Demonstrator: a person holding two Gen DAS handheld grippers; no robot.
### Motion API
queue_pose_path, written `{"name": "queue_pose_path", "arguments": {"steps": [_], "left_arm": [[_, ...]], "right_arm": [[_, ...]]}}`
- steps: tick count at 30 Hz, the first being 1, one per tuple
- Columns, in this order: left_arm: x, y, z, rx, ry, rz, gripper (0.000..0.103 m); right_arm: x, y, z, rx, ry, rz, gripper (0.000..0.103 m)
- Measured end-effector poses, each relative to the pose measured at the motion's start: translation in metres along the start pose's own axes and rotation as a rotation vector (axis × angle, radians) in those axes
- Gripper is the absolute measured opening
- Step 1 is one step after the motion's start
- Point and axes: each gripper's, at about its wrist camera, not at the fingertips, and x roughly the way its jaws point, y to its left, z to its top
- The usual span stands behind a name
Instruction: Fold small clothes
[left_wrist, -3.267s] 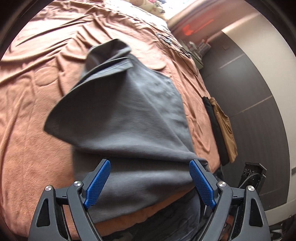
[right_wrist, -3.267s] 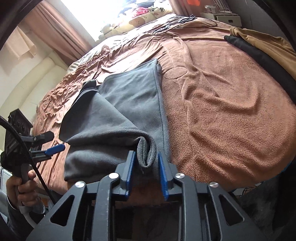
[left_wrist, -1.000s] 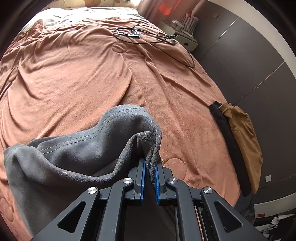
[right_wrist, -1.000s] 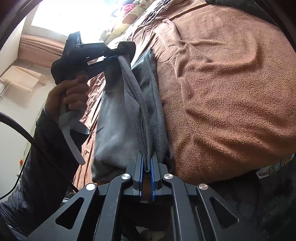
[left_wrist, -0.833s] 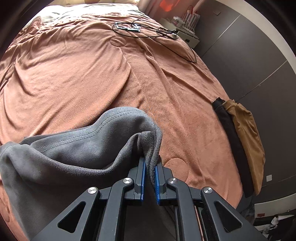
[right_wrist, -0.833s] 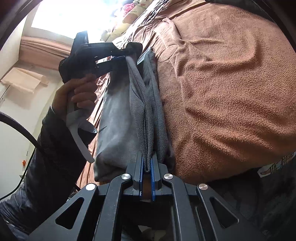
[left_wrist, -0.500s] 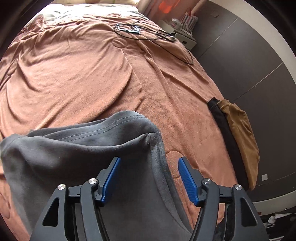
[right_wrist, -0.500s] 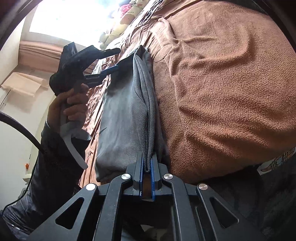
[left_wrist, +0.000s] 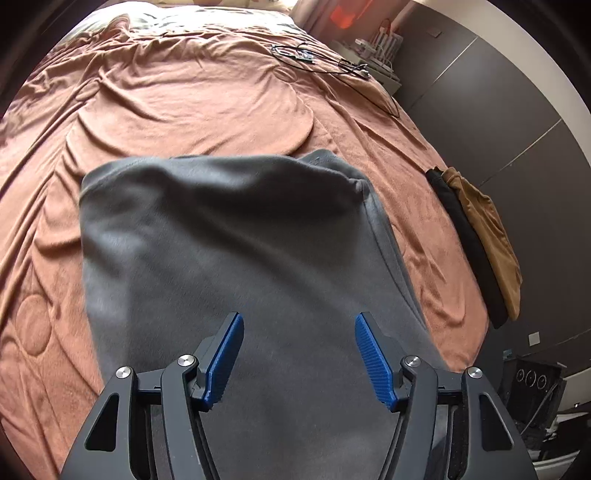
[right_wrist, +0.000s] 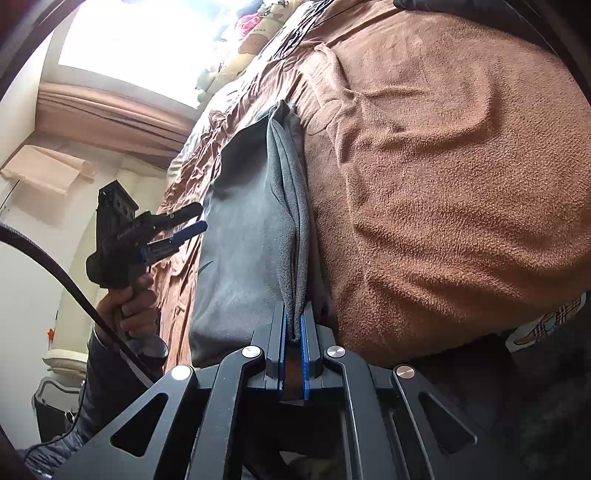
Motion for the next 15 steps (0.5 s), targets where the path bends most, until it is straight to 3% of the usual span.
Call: {"name": "queue_pose_path", "arguments": {"steps": [11, 12, 15], "left_arm": [[-0.025, 0.051, -0.051, -0.091, -0.013, 0.061, 0.063], [-0.028, 0.056, -0.053, -0.101, -0.018, 0.068, 0.063], [-0.036, 0.071, -0.055, -0.130, -0.037, 0.082, 0.063]], "right_arm": [[-0.008, 0.013, -0.001, -0.049, 0.011, -0.094, 0.008], [-0.010, 0.015, 0.002, -0.054, 0.007, -0.099, 0.010], [-0.018, 0.024, 0.015, -0.083, -0.025, -0.123, 0.032]]}}
